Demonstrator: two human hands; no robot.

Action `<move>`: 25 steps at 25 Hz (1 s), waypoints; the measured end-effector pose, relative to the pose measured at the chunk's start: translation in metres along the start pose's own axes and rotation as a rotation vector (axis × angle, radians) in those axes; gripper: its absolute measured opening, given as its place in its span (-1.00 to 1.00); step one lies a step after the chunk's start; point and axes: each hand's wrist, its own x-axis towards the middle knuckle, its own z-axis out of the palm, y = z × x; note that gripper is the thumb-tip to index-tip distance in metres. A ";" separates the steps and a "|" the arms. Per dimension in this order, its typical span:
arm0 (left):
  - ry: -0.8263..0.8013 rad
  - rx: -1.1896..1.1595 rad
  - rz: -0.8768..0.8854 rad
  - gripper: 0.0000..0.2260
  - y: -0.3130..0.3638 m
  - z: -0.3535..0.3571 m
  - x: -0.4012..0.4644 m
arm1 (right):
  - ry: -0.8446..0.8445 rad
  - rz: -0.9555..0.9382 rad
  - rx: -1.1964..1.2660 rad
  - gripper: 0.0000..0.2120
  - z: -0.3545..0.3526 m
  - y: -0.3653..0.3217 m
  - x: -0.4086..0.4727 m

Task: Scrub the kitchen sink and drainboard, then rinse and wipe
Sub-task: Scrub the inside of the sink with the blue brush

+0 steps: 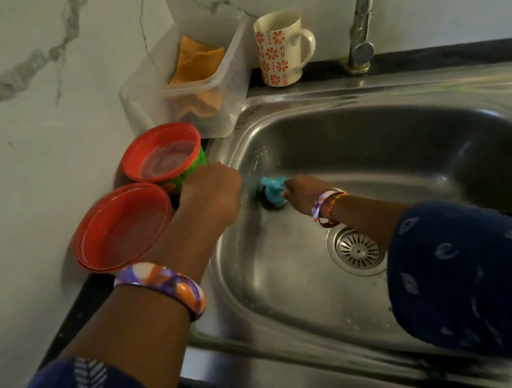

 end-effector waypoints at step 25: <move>-0.033 -0.030 -0.006 -0.72 -0.006 0.030 -0.009 | -0.089 -0.071 -0.160 -0.65 -0.012 -0.034 -0.022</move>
